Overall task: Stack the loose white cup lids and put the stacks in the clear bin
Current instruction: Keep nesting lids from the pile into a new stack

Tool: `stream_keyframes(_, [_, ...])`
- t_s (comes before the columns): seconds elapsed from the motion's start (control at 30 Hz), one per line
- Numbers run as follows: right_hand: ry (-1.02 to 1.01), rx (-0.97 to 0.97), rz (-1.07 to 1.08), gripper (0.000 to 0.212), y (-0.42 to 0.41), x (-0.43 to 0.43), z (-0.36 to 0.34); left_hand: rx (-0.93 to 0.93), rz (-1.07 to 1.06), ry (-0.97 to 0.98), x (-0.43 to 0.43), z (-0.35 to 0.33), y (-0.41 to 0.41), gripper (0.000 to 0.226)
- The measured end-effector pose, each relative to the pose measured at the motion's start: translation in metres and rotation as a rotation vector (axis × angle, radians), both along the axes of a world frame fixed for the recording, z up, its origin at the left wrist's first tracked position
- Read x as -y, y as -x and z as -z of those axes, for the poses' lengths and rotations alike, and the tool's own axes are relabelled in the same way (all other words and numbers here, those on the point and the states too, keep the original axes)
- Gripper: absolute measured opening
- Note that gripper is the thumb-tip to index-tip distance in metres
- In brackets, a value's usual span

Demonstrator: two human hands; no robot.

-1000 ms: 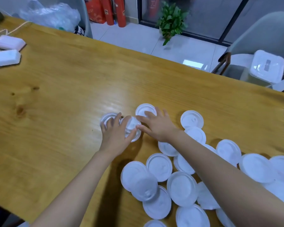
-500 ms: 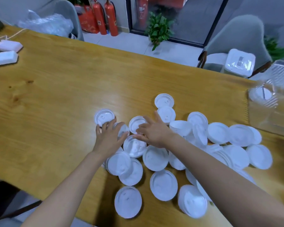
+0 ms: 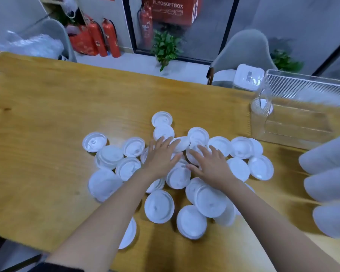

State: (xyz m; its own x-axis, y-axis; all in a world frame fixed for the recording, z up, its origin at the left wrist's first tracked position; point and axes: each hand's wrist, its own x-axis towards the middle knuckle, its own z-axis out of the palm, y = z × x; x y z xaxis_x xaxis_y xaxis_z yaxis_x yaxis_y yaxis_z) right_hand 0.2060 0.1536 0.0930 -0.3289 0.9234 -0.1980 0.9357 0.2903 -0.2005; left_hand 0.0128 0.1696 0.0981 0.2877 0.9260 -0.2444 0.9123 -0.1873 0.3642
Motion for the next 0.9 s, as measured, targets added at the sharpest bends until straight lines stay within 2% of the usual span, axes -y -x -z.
stream_keyframes(0.07, [0.013, -0.034, -0.016, 0.095, -0.009, 0.007, 0.006, -0.008, 0.026, 0.026, -0.003, 0.003, -0.005, 0.052])
stream_keyframes(0.2, [-0.174, -0.1, -0.072, 0.067, -0.024, 0.019, 0.011, -0.042, 0.072, -0.026, 0.009, 0.003, 0.0, 0.047])
stream_keyframes(0.33, [-0.27, -0.208, 0.016, 0.054, -0.032, 0.0, 0.004, 0.058, 0.027, -0.199, -0.014, 0.0, 0.006, 0.075])
stream_keyframes(0.43, [-0.174, -0.172, 0.042, 0.076, -0.018, -0.035, -0.003, -0.044, -0.028, -0.233, -0.062, 0.001, 0.001, 0.062])
stream_keyframes(0.5, [-0.033, -0.091, 0.041, 0.099, -0.007, -0.058, 0.003, -0.118, -0.044, -0.138, -0.09, 0.007, 0.0, 0.055])
stream_keyframes(0.57, [0.066, -0.035, 0.047, 0.115, 0.0, -0.073, 0.012, -0.168, -0.042, -0.03, -0.108, 0.014, 0.004, 0.061])
stream_keyframes(0.67, [0.146, -0.018, 0.039, 0.11, 0.0, -0.078, 0.02, -0.214, -0.037, 0.054, -0.114, 0.02, 0.014, 0.064])
stream_keyframes(0.9, [0.117, -0.009, -0.066, 0.105, -0.016, -0.042, 0.014, -0.19, -0.03, 0.018, -0.08, 0.018, 0.026, 0.06])
